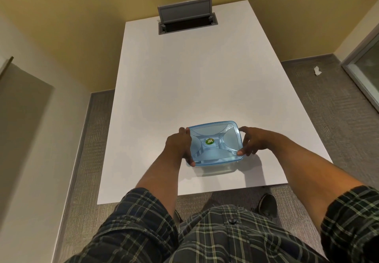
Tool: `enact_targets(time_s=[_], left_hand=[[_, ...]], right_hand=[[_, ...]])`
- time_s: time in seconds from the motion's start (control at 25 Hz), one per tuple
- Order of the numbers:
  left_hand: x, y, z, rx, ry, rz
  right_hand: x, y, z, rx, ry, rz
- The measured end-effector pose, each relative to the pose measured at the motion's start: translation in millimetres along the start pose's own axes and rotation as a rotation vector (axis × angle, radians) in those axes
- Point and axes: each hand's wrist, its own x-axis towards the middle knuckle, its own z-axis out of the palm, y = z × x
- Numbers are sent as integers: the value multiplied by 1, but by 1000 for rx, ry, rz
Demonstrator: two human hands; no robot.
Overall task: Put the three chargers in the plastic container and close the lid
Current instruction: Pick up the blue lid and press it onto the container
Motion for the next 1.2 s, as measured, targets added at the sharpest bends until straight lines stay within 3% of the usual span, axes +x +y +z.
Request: enact_targets(time_s=[0.16, 0.44, 0.68, 1.0, 1.2], left_hand=[[1, 1, -5, 61, 36, 40], [6, -1, -4, 11, 30, 43], [10, 0, -5, 68, 8, 57], [14, -4, -1, 23, 18, 49], [15, -8, 3, -59, 7, 33]], right_hand=[[9, 0, -7, -358, 117, -183], [20, -12, -21, -539, 231, -144], [41, -28, -15, -38, 541, -109], [49, -16, -24, 334, 401, -22], [51, -15, -24, 369, 396, 44]])
